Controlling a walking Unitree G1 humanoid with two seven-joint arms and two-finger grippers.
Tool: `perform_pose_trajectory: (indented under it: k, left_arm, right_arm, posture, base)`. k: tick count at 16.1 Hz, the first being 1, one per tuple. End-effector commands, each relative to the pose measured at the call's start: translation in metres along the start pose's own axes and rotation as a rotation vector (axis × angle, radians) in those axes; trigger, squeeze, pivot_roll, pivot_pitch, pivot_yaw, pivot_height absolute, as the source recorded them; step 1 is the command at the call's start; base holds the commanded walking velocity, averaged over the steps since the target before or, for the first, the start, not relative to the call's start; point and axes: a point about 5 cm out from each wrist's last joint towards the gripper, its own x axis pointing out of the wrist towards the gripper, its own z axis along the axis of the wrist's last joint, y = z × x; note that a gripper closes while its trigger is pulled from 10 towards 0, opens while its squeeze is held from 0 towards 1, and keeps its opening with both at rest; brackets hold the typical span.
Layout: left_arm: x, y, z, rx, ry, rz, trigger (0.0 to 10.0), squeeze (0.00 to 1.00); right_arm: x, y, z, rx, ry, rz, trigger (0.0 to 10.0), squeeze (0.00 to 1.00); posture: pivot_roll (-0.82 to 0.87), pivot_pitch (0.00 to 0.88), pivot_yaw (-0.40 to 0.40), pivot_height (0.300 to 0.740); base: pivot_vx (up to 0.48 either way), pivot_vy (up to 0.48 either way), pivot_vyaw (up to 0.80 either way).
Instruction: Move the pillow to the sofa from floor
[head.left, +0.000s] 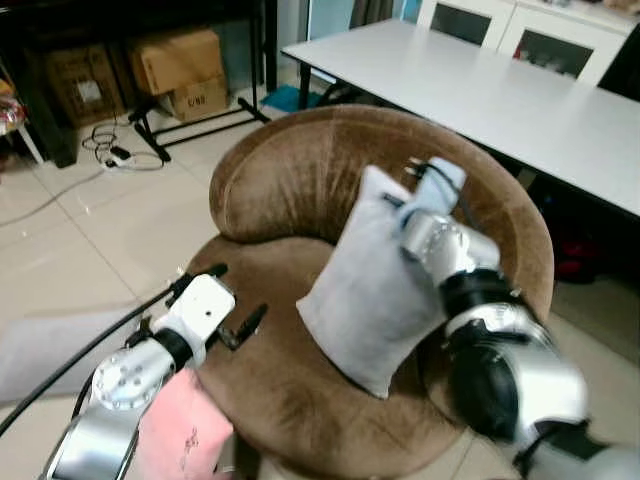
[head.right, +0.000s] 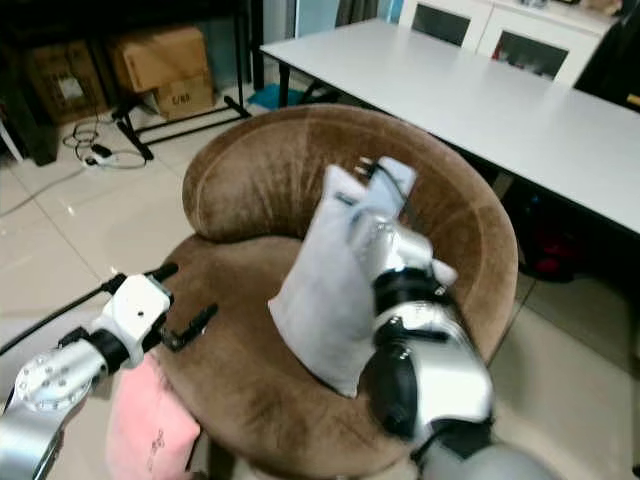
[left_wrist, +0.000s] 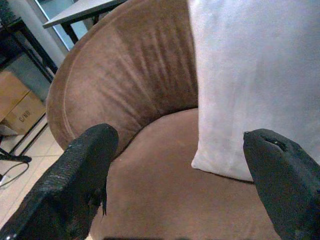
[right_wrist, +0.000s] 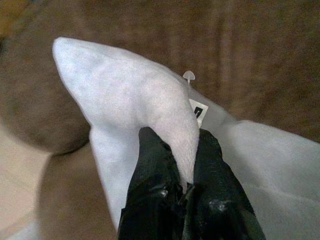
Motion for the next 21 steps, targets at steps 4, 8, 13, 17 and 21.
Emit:
perform_pose_trajectory:
  k: [4,8,13,17,21]
  left_arm:
    - [-0.002,0.004,0.002,0.023,-0.006,0.02,10.0,0.0]
    - [0.002,0.009,0.004,0.012,-0.027,0.038,10.0,0.0]
    - [0.01,0.018,0.008,-0.101,-0.031,0.254,10.0,0.0]
    - [0.007,0.018,0.013,-0.128,-0.09,0.405,10.0,0.0]
    - [-0.001,0.013,0.012,-0.18,-0.089,0.464,10.0,0.0]
  right_arm:
    - [0.006,-0.03,0.031,0.101,-0.129,-0.173,10.0,1.0]
    - [0.007,-0.058,0.057,0.103,-0.247,-0.181,10.0,1.0]
    - [0.004,-0.085,0.056,0.004,-0.39,-0.09,10.0,1.0]
    - [-0.043,-0.069,0.012,-0.337,-0.574,0.127,10.0,0.0]
    - [-0.072,-0.069,-0.041,-0.461,-0.595,0.248,10.0,0.0]
  posture:
    - [0.0,0.0,-0.116,0.74]
    - [-0.02,0.0,-0.098,0.74]
    - [-0.04,0.0,-0.071,0.74]
    - [-0.07,0.0,-0.06,0.74]
    - [-0.07,0.0,-0.074,0.74]
  base:
    - [0.0,0.0,0.0]
    - [0.0,0.0,0.0]
    - [0.0,0.0,0.0]
    - [0.0,0.0,0.0]
    - [0.0,0.0,0.0]
